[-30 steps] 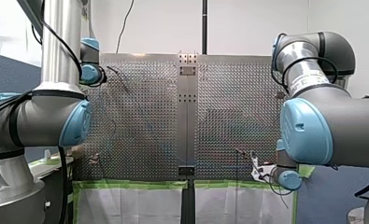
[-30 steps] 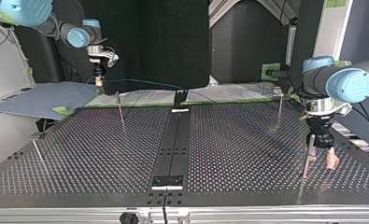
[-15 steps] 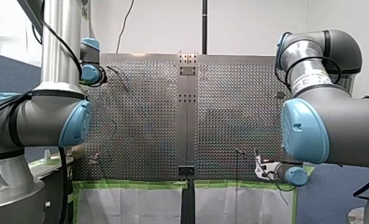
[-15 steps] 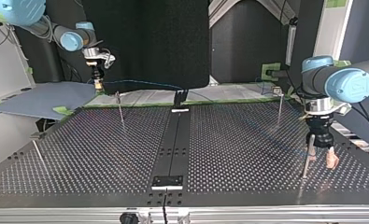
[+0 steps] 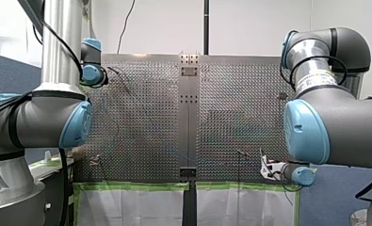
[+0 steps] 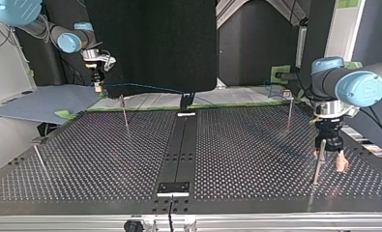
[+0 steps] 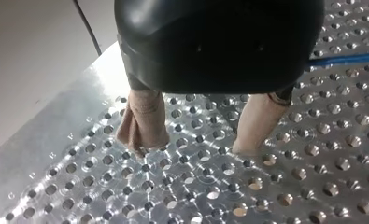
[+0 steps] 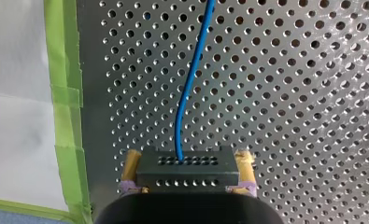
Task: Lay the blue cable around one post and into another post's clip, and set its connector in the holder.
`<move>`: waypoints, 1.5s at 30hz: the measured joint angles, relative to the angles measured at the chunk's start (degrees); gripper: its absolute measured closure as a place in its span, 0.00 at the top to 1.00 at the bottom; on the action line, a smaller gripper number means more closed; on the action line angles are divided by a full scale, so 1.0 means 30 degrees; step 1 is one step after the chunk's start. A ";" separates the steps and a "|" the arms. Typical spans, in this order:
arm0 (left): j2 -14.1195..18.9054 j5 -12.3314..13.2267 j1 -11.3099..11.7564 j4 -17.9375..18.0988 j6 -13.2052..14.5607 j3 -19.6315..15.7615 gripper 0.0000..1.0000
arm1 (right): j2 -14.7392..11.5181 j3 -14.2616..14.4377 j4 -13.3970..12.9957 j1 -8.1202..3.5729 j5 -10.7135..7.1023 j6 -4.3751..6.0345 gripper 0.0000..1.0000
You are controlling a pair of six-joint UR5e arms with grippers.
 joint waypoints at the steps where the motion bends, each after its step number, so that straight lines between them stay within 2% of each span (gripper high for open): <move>1: 0.0000 -0.0007 0.0000 -0.0071 -0.0198 -0.0004 1.00 | -0.0002 -0.0002 0.0002 -0.0008 -0.0002 0.0069 0.00; 10: 0.0134 0.0241 -0.0168 -0.0205 -0.1064 -0.0761 1.00 | -0.0002 0.0000 0.0091 -0.0022 -0.0006 0.0373 0.00; 21: 0.0929 0.0553 -0.0500 0.0432 -0.2292 -0.1684 1.00 | -0.0001 -0.0001 0.0244 0.0004 -0.0005 0.0338 0.00; 33: 0.1053 -0.0033 -0.0347 0.1455 -0.4290 -0.2111 1.00 | -0.0001 -0.0004 0.0270 -0.0013 -0.0031 0.0349 0.00; 41: 0.1075 0.0520 -0.0350 0.2007 -0.5621 -0.2369 1.00 | 0.0001 -0.0003 0.0271 -0.0020 -0.0034 0.0381 0.00; 45: 0.1245 0.0513 -0.0301 0.2024 -0.6140 -0.2531 1.00 | 0.0007 -0.0004 0.0272 -0.0020 -0.0034 0.0385 0.00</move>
